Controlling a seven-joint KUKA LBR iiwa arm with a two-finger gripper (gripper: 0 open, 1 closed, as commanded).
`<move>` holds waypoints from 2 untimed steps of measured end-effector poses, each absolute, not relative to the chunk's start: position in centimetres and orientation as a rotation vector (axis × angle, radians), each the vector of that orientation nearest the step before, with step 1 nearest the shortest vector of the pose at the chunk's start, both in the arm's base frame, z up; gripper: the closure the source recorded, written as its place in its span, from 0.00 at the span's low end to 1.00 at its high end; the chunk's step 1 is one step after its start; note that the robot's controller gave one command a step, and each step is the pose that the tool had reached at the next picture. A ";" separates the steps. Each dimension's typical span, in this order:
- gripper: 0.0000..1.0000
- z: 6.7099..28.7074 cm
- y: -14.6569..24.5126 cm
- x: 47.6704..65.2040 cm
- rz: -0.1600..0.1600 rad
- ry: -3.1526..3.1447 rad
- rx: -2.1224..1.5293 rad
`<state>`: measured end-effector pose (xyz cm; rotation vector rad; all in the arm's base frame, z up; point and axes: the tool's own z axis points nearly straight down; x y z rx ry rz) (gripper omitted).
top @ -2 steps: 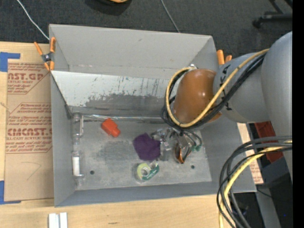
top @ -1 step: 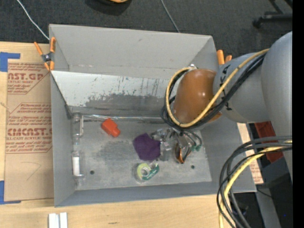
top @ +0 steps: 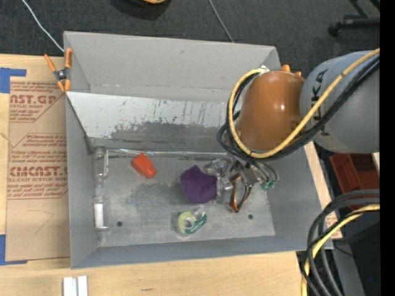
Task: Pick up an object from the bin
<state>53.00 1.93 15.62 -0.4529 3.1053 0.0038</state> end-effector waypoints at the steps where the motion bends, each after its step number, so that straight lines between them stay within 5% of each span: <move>1: 1.00 17.5 -0.6 52.2 0.003 3.101 -0.452; 2: 1.00 7.7 1.2 56.1 0.005 3.115 -0.320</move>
Offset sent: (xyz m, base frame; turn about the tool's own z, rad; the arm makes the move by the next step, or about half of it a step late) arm 0.0331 -0.0050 -0.0862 0.0895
